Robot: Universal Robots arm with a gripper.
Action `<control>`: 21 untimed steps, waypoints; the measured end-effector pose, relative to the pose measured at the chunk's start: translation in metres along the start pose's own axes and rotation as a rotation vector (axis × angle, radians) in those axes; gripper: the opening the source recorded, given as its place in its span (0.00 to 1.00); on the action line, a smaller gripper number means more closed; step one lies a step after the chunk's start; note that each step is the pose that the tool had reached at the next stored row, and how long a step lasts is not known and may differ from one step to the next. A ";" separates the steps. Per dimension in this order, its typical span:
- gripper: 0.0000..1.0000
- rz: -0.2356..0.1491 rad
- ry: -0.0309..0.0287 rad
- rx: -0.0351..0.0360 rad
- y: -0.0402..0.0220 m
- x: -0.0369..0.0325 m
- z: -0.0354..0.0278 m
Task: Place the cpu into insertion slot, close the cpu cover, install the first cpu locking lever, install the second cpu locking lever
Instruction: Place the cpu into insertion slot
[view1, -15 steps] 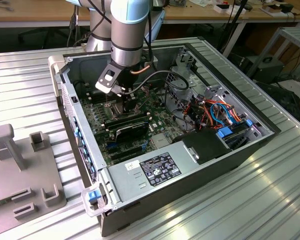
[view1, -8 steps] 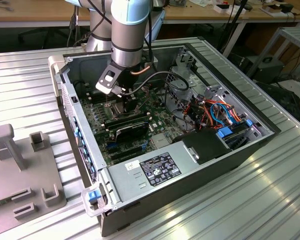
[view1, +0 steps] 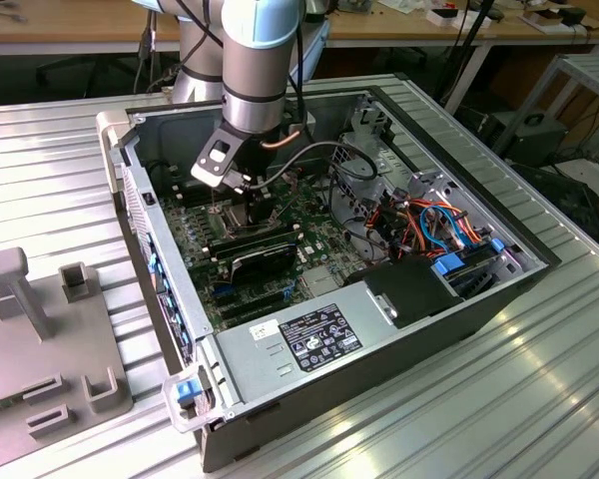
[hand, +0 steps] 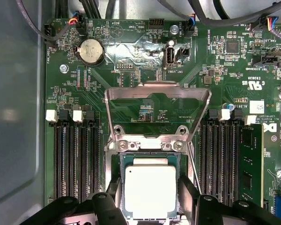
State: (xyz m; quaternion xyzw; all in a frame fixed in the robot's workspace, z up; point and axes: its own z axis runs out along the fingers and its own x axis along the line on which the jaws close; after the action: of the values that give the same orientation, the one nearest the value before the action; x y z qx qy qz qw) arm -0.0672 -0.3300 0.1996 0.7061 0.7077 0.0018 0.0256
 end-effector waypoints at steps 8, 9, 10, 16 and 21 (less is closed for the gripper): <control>0.62 0.000 0.0002 0.0000 0.0004 -0.0004 -0.0101; 0.62 0.000 0.0002 0.0000 0.0004 -0.0004 -0.0111; 0.62 0.000 0.0001 0.0000 0.0005 -0.0004 -0.0121; 0.41 0.000 0.0002 0.0010 0.0008 -0.0007 -0.0194; 0.11 0.000 0.0003 0.0015 0.0009 -0.0007 -0.0209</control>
State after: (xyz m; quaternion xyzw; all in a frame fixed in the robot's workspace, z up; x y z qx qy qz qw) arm -0.0671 -0.3300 0.2205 0.7061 0.7077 0.0014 0.0250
